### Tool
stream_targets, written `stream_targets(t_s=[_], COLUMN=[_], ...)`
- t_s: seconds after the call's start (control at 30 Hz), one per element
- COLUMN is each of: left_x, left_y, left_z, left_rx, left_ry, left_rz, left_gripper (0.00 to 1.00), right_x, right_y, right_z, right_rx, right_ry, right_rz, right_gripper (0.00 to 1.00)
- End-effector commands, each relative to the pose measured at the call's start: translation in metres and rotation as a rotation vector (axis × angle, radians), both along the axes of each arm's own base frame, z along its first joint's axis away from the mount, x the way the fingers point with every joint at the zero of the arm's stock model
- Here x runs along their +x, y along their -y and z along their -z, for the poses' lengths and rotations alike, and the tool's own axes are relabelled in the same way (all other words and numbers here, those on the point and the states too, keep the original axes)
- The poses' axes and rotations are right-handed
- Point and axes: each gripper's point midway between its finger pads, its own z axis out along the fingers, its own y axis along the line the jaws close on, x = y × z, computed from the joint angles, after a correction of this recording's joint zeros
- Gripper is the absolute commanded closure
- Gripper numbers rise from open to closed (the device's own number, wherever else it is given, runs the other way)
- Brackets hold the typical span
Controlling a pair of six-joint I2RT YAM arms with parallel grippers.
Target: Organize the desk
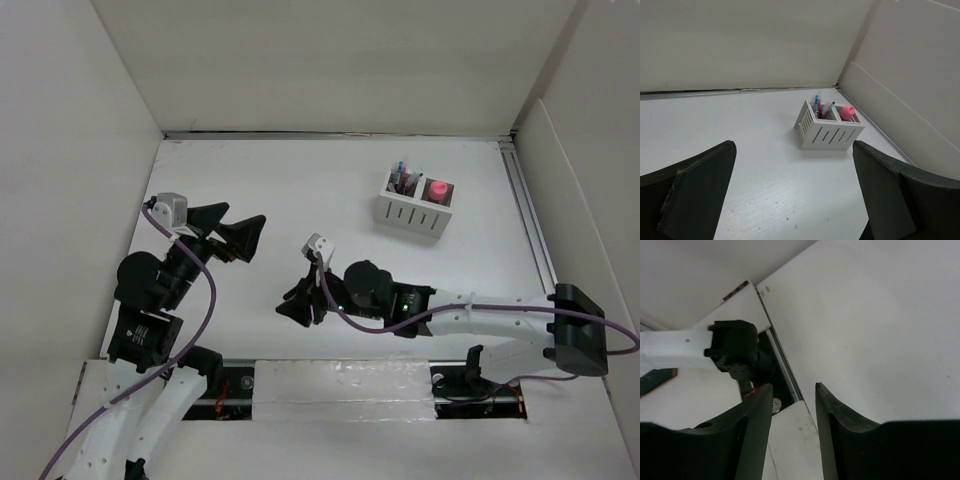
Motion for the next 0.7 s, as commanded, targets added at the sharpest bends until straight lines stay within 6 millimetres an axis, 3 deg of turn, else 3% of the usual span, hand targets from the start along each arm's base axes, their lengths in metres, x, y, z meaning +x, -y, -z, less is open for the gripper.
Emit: stream_targets(t_s=[0.0,0.17,0.67], left_x=[0.001,0.003,0.007], left_y=[-0.002,-0.002,0.002], left_z=[-0.013,-0.011,-0.006], left_rx=[-0.020,-0.015,0.003], left_ry=[0.058,0.055,0.038], left_rz=[-0.011,-0.018,-0.005], left_gripper=[0.01,0.01,0.01], right_x=[-0.004,-0.003,0.019], right_y=[-0.004,-0.010,-0.015], right_z=[0.011,0.029,0.039], right_rx=[-0.021,-0.064,-0.110], right_ry=[-0.008,-0.009,0.050], right_rz=[0.040,0.052,0.144], right_gripper=[0.55,0.55,0.55])
